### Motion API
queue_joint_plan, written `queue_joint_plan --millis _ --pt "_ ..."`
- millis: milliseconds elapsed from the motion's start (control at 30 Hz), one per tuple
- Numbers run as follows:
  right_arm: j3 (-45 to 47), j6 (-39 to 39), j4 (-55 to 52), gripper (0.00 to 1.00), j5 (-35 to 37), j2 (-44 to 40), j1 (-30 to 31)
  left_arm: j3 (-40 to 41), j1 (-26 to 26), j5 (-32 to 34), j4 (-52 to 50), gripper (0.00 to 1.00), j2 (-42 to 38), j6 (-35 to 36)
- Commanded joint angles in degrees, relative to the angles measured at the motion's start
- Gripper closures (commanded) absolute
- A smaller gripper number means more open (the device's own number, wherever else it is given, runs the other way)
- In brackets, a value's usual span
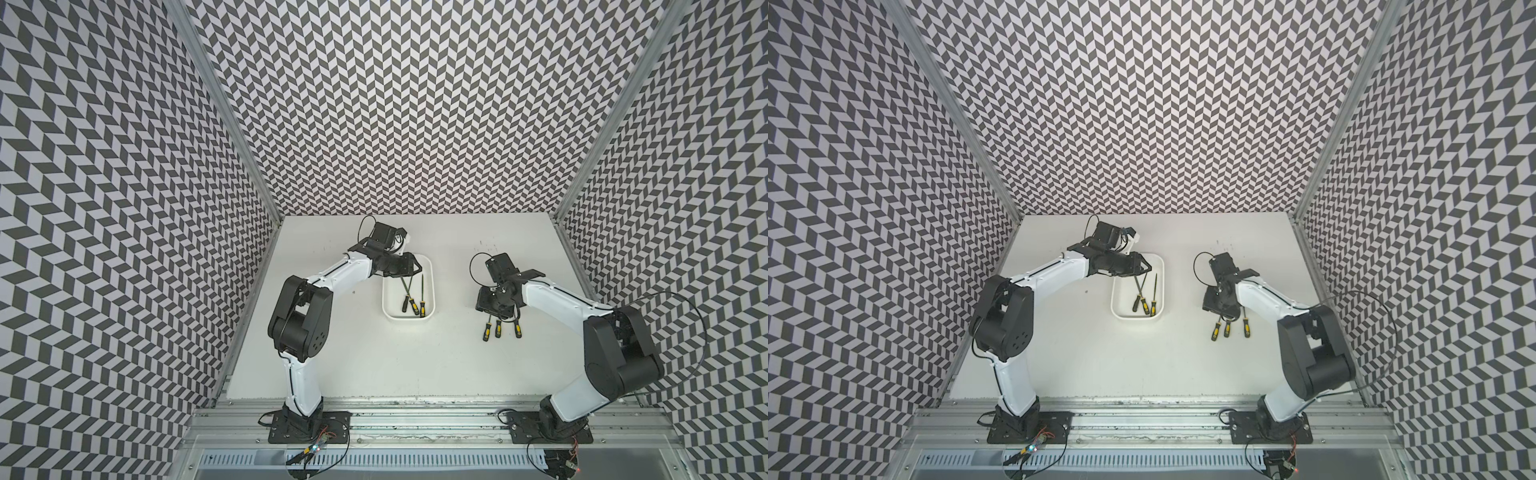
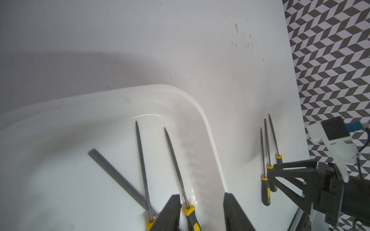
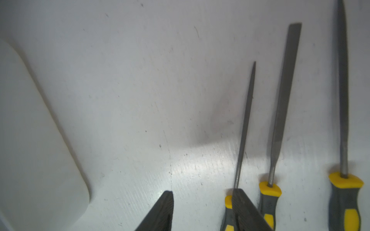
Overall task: Put the file tool into the storage box
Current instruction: Pick up the file tool from the center of the board.
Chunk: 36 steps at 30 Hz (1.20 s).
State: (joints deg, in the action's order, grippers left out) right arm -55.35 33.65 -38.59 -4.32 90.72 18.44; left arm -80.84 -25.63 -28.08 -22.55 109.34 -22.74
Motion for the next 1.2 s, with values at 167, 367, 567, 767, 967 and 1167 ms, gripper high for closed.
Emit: queue_joint_plan --millis 167,367,567,767,967,1167 --pt "6.7 1.2 0.5 0.49 0.8 -4.0 1.8 4.0 -0.2 0.4 1.3 0.60 -5.1 0.9" --pt "8.5 0.9 1.9 0.49 0.5 -3.2 1.7 5.1 -0.1 1.1 1.6 0.60 -6.3 0.8" --pt "9.6 -0.2 3.6 0.56 0.3 -0.3 1.9 5.9 -0.1 1.5 1.8 0.60 -7.4 0.7" --pt "9.4 -1.5 4.2 0.88 0.2 1.2 2.2 5.1 1.1 1.7 1.5 0.60 -7.9 0.8" --pt "1.9 -3.3 6.5 0.95 -5.7 -0.2 2.3 2.8 2.2 0.4 1.4 0.60 -7.7 0.9" --pt "-10.2 -3.9 12.3 0.96 -17.8 1.1 2.1 0.1 2.6 -3.0 2.3 0.59 -6.7 0.5"
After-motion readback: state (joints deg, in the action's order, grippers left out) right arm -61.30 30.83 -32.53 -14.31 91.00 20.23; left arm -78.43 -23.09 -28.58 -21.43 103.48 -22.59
